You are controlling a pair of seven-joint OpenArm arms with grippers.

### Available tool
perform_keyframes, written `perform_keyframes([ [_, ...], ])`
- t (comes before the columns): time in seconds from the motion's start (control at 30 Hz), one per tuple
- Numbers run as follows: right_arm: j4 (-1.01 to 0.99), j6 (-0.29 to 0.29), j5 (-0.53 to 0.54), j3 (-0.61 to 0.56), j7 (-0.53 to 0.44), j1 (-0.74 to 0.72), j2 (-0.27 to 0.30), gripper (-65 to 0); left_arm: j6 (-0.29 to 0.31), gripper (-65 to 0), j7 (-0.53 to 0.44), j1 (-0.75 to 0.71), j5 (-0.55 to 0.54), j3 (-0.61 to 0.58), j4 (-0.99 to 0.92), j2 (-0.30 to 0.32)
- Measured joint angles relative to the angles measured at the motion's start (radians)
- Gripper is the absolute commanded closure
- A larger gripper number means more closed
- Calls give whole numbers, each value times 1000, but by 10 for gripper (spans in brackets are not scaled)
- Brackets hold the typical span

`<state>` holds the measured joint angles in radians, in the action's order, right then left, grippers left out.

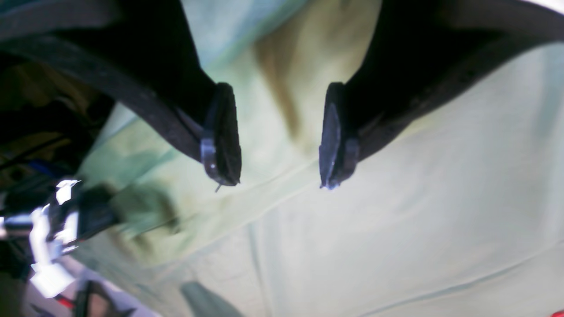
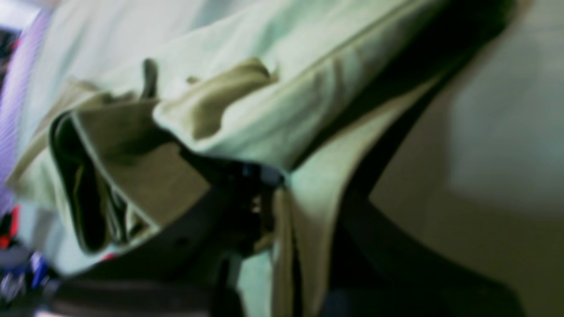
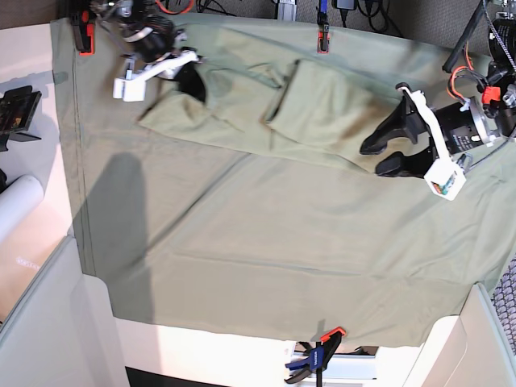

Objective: Fold the T-shirt properly
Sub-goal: 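Grasp the strip's other end with the right gripper and fold it inward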

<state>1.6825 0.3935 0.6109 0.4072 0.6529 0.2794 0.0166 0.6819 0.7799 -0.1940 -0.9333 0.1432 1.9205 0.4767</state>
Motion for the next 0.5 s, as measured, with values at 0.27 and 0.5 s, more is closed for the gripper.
perform_keyframes([
  [0.27, 0, 10, 114, 174, 24, 0, 111, 0, 0, -318, 2, -19, 0, 55, 0, 0],
  [0.5, 158, 21, 173, 158, 81, 0, 80, 0, 0, -318, 5, -61, 45, 55, 0, 0],
])
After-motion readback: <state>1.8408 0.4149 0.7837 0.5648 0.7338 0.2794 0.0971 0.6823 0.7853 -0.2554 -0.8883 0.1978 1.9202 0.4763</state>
